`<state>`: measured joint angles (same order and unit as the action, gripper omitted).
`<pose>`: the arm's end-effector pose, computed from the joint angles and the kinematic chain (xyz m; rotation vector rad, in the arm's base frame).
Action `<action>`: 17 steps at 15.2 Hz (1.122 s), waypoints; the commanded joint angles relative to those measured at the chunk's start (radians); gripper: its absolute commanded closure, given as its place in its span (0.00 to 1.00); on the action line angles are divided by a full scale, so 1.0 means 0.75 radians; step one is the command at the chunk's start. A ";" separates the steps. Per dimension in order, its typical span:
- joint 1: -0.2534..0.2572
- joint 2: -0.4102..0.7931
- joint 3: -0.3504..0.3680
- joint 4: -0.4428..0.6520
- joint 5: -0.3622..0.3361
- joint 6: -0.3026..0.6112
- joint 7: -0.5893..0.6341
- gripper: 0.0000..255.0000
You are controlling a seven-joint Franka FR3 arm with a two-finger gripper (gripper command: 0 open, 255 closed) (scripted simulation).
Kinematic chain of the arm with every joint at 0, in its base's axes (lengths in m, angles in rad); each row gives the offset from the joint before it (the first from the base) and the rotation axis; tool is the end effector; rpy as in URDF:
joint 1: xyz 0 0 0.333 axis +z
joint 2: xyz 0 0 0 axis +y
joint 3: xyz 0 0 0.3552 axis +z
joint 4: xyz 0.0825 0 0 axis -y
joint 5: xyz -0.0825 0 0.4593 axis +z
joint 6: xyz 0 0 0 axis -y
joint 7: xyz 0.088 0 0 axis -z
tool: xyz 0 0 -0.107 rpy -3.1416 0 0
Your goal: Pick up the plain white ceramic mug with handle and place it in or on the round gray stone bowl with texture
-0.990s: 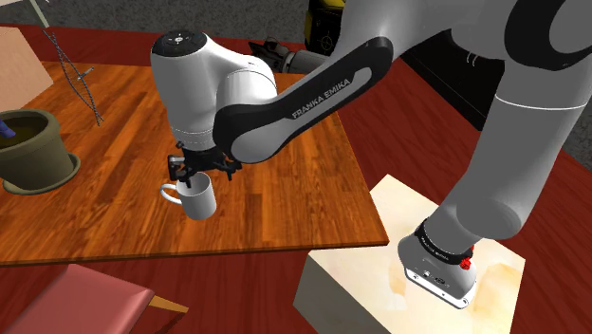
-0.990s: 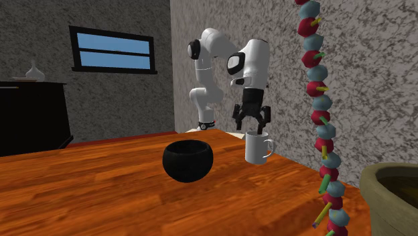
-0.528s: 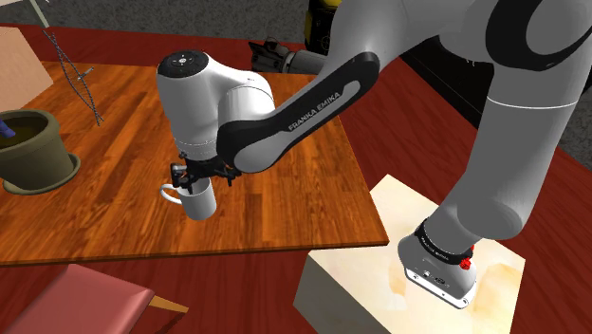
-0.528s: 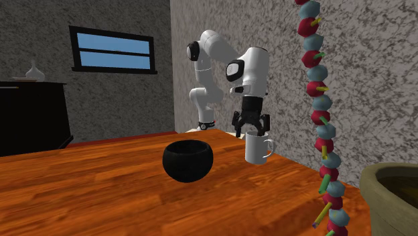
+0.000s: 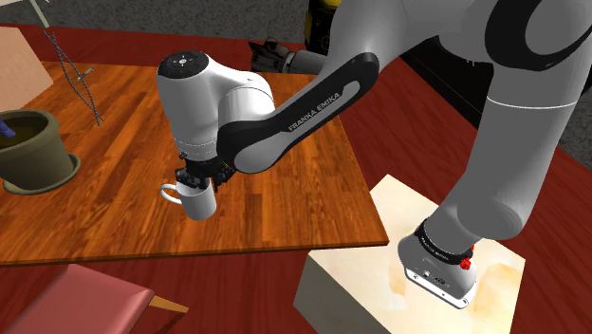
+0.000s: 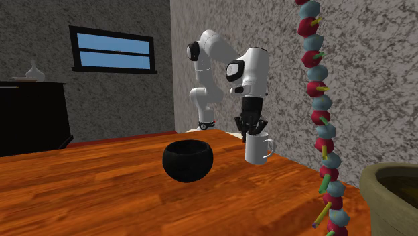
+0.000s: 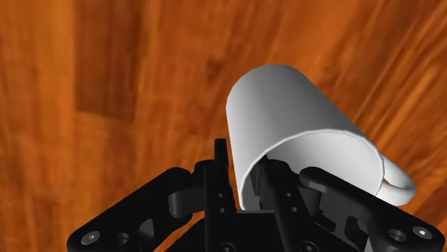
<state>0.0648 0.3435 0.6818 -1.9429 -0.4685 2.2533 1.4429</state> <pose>0.5259 0.4399 0.3399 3.0408 -0.6859 0.2663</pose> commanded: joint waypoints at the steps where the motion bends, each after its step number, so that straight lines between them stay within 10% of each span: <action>1: 0.000 0.000 0.000 0.000 0.000 0.000 0.000 1.00; 17: -0.033 -0.096 0.045 0.068 0.104 -0.132 -0.083 1.00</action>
<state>0.0416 0.2794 0.7121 -1.8968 -0.3982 2.1650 1.3858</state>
